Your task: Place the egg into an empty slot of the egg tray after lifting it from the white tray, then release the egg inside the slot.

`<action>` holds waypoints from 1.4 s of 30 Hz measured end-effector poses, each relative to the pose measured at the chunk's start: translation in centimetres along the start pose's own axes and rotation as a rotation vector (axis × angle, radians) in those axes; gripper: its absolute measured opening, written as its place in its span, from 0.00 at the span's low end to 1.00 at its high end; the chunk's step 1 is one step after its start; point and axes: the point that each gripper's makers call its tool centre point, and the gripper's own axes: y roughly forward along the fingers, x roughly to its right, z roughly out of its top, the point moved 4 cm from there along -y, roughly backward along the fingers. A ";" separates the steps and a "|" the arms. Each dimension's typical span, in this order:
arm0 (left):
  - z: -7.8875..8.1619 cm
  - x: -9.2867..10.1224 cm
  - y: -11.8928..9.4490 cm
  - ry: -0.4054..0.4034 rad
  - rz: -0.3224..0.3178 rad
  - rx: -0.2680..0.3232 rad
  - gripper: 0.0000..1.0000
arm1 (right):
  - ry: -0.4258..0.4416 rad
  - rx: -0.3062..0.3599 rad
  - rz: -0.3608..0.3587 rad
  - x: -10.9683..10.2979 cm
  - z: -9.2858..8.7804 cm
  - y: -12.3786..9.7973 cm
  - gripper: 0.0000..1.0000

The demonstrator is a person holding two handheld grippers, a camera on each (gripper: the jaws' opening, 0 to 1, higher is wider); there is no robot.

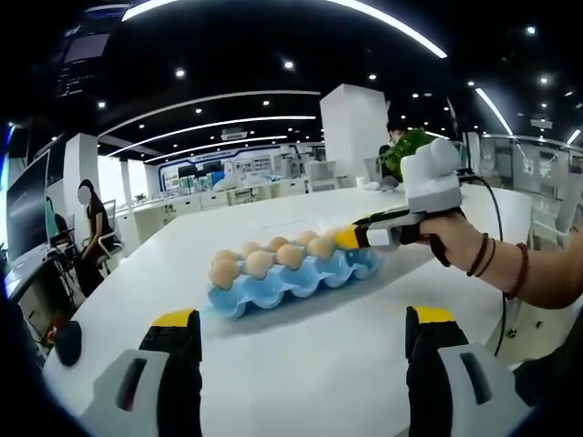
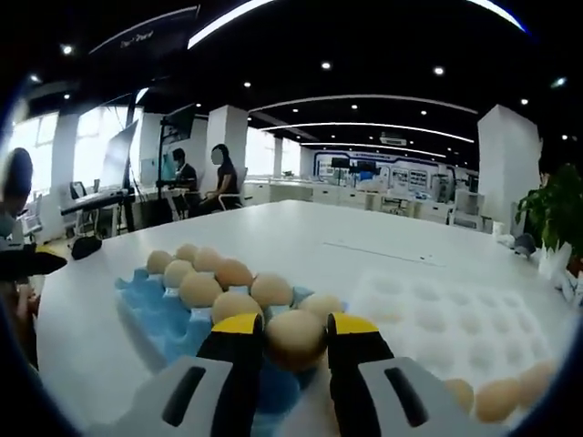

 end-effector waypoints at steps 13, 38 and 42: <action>-0.3 -0.1 -1.0 0.007 0.013 -0.007 0.95 | -0.029 -0.005 0.007 -0.2 -0.2 0.2 0.29; 0.7 0.6 -0.9 0.017 -0.004 0.018 0.96 | 0.022 0.108 -0.040 1.1 1.0 -2.3 0.46; 0.9 0.8 -0.8 0.019 -0.009 0.022 0.97 | 0.022 0.115 -0.050 1.4 1.0 -3.0 0.46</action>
